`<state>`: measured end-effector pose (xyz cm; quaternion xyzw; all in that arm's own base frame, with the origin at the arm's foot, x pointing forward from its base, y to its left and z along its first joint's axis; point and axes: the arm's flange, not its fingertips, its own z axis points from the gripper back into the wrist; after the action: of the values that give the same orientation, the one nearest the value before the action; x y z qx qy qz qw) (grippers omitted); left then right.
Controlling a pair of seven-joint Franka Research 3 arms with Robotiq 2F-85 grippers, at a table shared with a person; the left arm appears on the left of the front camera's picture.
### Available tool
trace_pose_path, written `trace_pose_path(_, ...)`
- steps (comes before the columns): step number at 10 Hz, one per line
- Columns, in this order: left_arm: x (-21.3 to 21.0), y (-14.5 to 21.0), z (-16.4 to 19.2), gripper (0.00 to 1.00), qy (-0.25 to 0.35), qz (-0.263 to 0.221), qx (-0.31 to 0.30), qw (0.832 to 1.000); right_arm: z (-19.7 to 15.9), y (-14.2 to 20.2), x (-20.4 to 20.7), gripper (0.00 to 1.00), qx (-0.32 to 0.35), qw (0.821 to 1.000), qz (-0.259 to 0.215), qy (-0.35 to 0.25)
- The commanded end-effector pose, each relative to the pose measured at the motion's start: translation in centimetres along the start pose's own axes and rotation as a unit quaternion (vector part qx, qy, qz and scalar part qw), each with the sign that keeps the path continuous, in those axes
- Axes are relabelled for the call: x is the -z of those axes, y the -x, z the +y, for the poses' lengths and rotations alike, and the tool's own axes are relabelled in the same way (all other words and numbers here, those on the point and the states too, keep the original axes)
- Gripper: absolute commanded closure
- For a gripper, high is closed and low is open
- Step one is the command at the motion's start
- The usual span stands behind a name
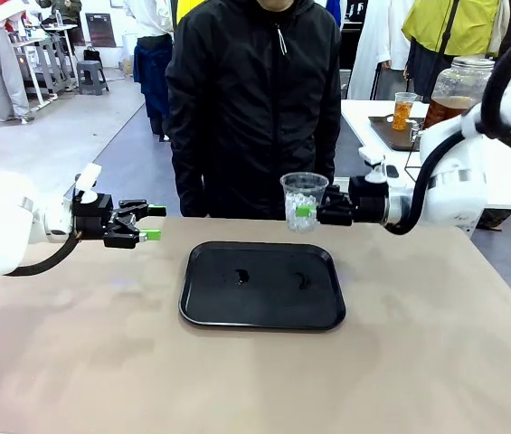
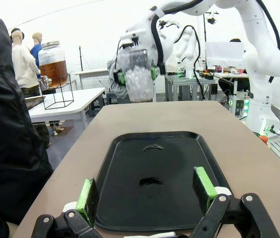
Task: Pour the drink into the iced cup.
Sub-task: Pick up the iced cup indicated by the human and present it to them, then open the gripper to release the iced cup you were holding.
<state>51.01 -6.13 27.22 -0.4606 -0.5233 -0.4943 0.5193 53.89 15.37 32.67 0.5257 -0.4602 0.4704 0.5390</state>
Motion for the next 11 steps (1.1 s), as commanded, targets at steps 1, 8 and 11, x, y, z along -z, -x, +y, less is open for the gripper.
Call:
trace_pose_path(1,0.0,-0.2,0.1,0.0,0.0,-0.001,-0.003,1.0,-0.8,-3.2,0.3,0.32,0.019,1.0,0.015,-0.016)
trace_pose_path(8,0.0,-0.2,0.1,0.0,0.0,-0.001,-0.003,1.0,-0.9,-4.8,0.3,0.32,-0.003,1.0,0.009,-0.01)
trace_pose_path(11,0.0,-0.2,0.1,0.0,0.0,-0.001,-0.003,1.0,-0.9,-4.8,0.3,0.32,-0.003,1.0,0.009,-0.01)
